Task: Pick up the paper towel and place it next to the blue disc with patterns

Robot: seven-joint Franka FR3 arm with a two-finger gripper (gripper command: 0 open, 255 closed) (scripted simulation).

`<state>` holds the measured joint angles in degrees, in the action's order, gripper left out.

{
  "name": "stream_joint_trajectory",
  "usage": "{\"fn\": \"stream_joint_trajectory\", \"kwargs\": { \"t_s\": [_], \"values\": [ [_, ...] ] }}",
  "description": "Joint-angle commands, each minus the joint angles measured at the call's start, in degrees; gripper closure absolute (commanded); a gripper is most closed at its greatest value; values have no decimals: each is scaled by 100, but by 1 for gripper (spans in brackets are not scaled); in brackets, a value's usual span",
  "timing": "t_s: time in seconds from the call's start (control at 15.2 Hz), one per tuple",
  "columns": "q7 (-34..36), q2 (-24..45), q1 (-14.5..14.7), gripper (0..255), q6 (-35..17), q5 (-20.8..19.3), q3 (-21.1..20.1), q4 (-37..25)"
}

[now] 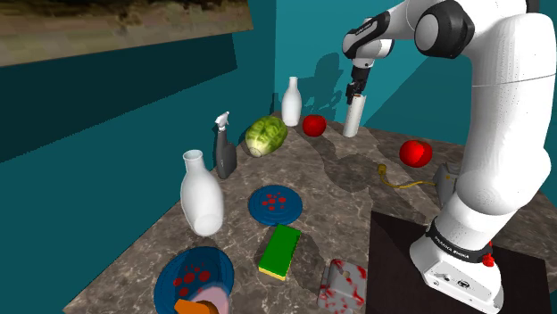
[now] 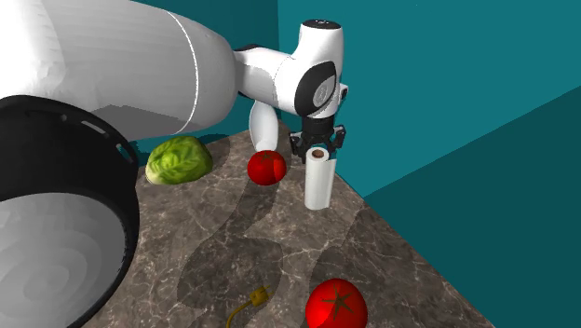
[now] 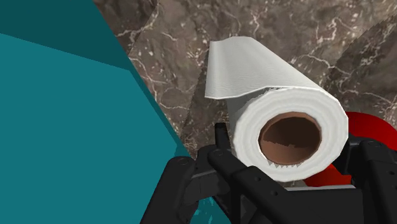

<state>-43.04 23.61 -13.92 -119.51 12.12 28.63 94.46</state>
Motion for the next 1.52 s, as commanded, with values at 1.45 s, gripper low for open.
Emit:
{"fn": "stream_joint_trajectory", "kwargs": {
  "t_s": [1.45],
  "values": [
    [117,-244,-12,255,1039,-175,91,-824]
  ]
}}
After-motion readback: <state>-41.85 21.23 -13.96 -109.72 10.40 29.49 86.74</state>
